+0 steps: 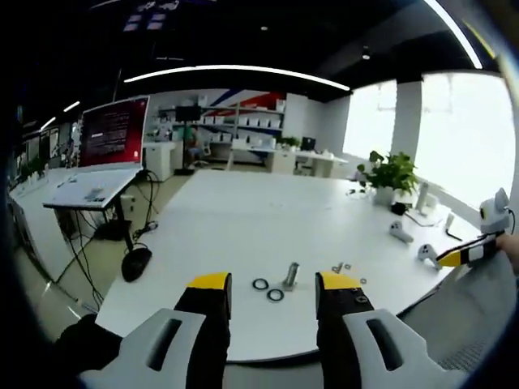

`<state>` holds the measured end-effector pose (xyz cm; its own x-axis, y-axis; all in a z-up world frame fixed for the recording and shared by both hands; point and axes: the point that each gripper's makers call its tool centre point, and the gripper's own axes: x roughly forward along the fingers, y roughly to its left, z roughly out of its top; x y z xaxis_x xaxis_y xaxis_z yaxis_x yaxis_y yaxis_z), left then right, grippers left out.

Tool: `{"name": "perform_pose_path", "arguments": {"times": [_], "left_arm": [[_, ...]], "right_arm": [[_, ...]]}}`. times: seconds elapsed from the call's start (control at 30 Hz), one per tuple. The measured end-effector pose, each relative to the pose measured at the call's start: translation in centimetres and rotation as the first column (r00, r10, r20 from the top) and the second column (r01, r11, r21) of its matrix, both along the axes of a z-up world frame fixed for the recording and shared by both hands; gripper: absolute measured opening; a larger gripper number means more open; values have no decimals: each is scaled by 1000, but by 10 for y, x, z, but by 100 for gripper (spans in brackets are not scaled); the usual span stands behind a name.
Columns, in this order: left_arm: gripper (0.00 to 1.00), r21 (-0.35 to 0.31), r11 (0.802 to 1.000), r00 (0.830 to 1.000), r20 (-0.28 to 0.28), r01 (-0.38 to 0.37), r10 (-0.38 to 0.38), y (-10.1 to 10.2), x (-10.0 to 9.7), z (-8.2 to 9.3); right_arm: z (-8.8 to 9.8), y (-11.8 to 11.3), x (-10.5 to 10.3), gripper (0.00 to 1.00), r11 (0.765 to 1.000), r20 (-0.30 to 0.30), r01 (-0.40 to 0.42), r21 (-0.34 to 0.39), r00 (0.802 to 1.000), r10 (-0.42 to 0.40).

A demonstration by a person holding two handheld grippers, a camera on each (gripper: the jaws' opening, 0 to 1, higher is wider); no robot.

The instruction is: Place the washer onto the threaded stud by aligning its center hole with the stud, sliding it down to the base, and recovering from edge contact or off-axis alignment until the washer reaches the visible bottom stop.

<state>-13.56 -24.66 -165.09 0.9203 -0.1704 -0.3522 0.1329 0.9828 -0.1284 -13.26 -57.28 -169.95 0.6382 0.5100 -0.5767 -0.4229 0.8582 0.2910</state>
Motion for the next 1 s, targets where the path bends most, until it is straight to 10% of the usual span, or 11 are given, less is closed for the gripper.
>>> {"name": "perform_pose_path", "arguments": {"times": [1.0], "left_arm": [[34, -18, 1000, 1000, 2, -12, 12, 4, 3, 0]], "right_arm": [[1, 4, 2, 25, 1000, 12, -17, -13, 1000, 17]]}}
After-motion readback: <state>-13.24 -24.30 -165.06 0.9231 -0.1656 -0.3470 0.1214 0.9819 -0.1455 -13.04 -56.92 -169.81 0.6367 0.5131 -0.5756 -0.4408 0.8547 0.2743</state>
